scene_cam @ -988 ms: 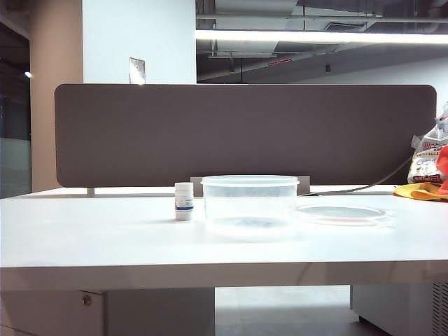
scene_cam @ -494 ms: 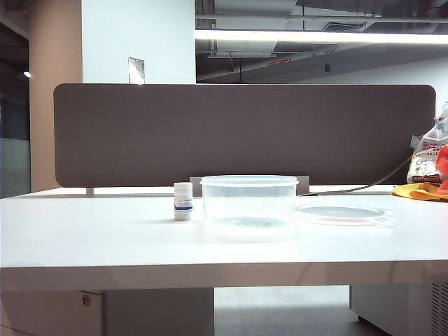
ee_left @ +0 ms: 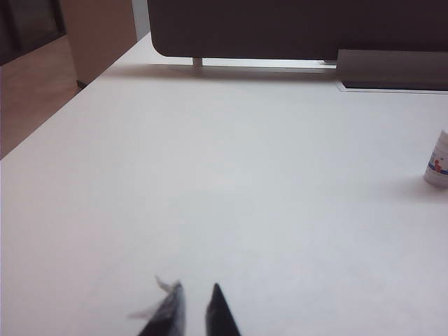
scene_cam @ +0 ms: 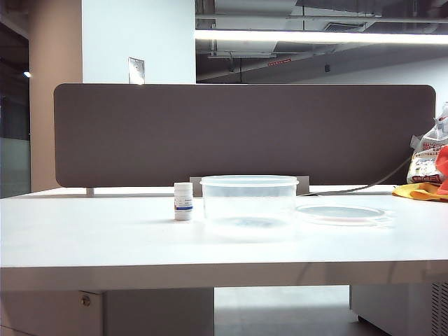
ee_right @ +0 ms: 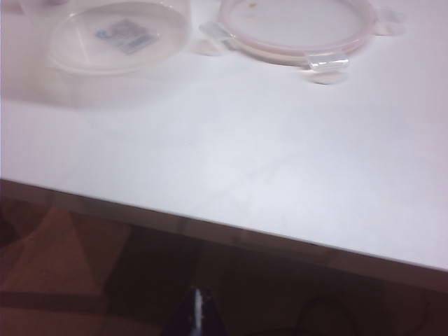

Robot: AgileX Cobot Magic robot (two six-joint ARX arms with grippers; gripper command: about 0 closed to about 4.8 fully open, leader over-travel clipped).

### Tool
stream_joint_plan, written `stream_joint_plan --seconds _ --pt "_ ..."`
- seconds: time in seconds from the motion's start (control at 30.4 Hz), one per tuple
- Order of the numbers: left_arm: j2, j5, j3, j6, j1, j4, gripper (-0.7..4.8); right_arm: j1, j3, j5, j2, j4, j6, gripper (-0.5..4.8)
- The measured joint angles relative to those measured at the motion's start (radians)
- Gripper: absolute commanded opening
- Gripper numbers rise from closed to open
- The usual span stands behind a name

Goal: Remove the lid of the round box, pick up the small white medicine bottle inside, and place it on the table.

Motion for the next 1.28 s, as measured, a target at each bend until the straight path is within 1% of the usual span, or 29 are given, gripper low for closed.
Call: stream_joint_plan --seconds 0.33,0.4,0.43,0.46,0.49,0.53,0.56,0.63,0.69,0.72,0.76,0.79,0.82,0.96,1.09,1.15,1.28 --pt "0.000 0.003 0.000 0.000 0.000 0.000 0.49 -0.004 0.000 0.000 0.000 0.000 0.000 0.00" --pt "0.000 0.003 0.000 0.000 0.000 0.000 0.49 -0.111 0.000 -0.022 -0.016 0.000 -0.005 0.00" --pt "0.000 0.003 0.000 0.000 0.000 0.000 0.49 -0.214 -0.003 -0.017 -0.047 0.015 0.006 0.00" --pt "0.000 0.003 0.000 0.000 0.000 0.000 0.49 -0.267 -0.003 -0.016 -0.070 0.037 0.012 0.00" --pt "0.000 0.003 0.000 0.000 0.000 0.000 0.49 -0.357 -0.004 -0.024 -0.117 0.080 0.017 0.00" --pt "0.000 0.002 0.000 0.000 0.000 0.000 0.49 -0.408 -0.004 -0.019 -0.150 0.106 0.018 0.00" --pt "0.000 0.003 0.000 0.000 0.000 0.000 0.49 -0.478 -0.003 -0.017 -0.213 0.150 0.008 0.00" --pt "0.000 0.003 0.000 0.000 0.000 0.000 0.49 -0.523 -0.003 -0.018 -0.290 0.158 -0.021 0.00" --pt "0.000 0.003 0.000 0.000 0.000 0.000 0.49 -0.537 -0.006 -0.029 -0.349 0.156 -0.078 0.00" --pt "0.000 0.003 0.000 0.000 0.000 -0.001 0.49 -0.536 -0.006 -0.051 -0.367 0.147 -0.103 0.00" --pt "0.000 0.003 0.000 0.000 0.000 -0.003 0.49 -0.533 -0.007 -0.090 -0.385 0.120 -0.142 0.00" --pt "0.000 0.003 0.000 0.000 0.000 -0.003 0.49 -0.529 -0.007 -0.106 -0.385 0.094 -0.159 0.00" --pt "-0.001 0.003 0.000 0.000 0.000 -0.004 0.49 -0.530 -0.007 -0.126 -0.384 0.034 -0.174 0.00" --pt "-0.001 0.003 0.000 0.000 0.000 -0.004 0.49 -0.530 -0.007 -0.130 -0.384 -0.048 -0.177 0.00" --pt "0.000 0.003 0.000 0.000 0.000 -0.004 0.49 -0.529 -0.007 -0.137 -0.384 -0.052 -0.177 0.00" --pt "0.000 0.003 0.000 0.000 0.000 -0.004 0.49 -0.529 -0.007 -0.166 -0.384 -0.052 -0.178 0.00" --pt "0.000 0.003 0.000 0.000 0.000 -0.004 0.49 -0.505 -0.007 -0.179 -0.384 -0.051 -0.179 0.00"
